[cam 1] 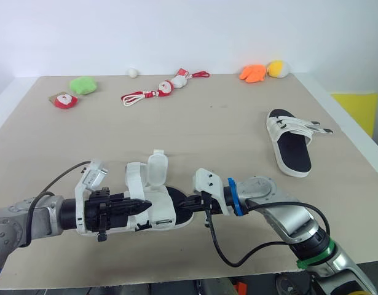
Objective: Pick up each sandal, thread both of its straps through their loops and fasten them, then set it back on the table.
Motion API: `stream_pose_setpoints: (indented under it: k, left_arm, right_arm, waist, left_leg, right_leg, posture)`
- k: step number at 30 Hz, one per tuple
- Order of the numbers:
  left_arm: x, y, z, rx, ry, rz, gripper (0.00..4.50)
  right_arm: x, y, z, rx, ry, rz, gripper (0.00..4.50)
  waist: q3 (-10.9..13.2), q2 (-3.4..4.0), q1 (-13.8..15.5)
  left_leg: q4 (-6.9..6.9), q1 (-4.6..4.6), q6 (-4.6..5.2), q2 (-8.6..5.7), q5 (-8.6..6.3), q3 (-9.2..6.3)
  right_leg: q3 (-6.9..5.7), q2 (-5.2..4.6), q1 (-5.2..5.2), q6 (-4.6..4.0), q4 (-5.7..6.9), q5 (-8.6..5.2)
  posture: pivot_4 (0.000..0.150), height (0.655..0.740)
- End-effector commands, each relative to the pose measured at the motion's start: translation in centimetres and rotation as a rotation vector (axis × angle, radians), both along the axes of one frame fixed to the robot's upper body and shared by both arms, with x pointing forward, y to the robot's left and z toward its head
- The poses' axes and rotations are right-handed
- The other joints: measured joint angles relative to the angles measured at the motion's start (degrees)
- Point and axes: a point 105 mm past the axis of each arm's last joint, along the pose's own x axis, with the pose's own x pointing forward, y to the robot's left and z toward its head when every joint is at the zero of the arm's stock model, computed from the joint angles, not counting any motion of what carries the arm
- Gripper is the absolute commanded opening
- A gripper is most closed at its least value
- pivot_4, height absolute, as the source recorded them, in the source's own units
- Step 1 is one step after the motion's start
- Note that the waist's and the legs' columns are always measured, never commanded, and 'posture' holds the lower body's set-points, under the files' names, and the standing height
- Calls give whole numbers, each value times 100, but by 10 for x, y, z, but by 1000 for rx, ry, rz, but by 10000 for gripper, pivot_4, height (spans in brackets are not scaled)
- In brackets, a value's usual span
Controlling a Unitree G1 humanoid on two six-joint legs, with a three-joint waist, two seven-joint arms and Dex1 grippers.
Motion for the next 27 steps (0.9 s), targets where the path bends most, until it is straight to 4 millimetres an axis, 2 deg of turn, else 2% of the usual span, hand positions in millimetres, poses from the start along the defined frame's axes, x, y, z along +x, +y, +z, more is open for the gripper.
stream_pose_setpoints:
  k: [1, 10, 27]
  left_arm:
    - [-6, -1, 1, 20, -19, -26, 475]
    - [-8, 7, -15, 95, -27, -29, 475]
    - [-22, -6, -20, 124, -92, -98, 475]
  right_arm:
    - [1, -7, -21, -64, 64, -54, 0]
    - [1, -6, -22, -61, 64, -56, 0]
    - [2, -5, -21, -51, 65, -56, 0]
  waist:
    - [0, 0, 0]
    - [0, 0, -15]
    - [0, 0, -57]
  left_leg:
    - [0, 0, 0, 0, 0, 0]
    - [-4, 1, -1, 2, -1, 0]
    - [-27, 1, -2, 8, -1, 2]
  right_leg:
    - [0, 0, 0, 0, 0, 0]
    - [0, 2, -3, -2, 0, -1]
    - [2, 6, -8, -3, 0, -13]
  posture:
    - [1500, 7400]
    - [1500, 7400]
    - [1500, 7400]
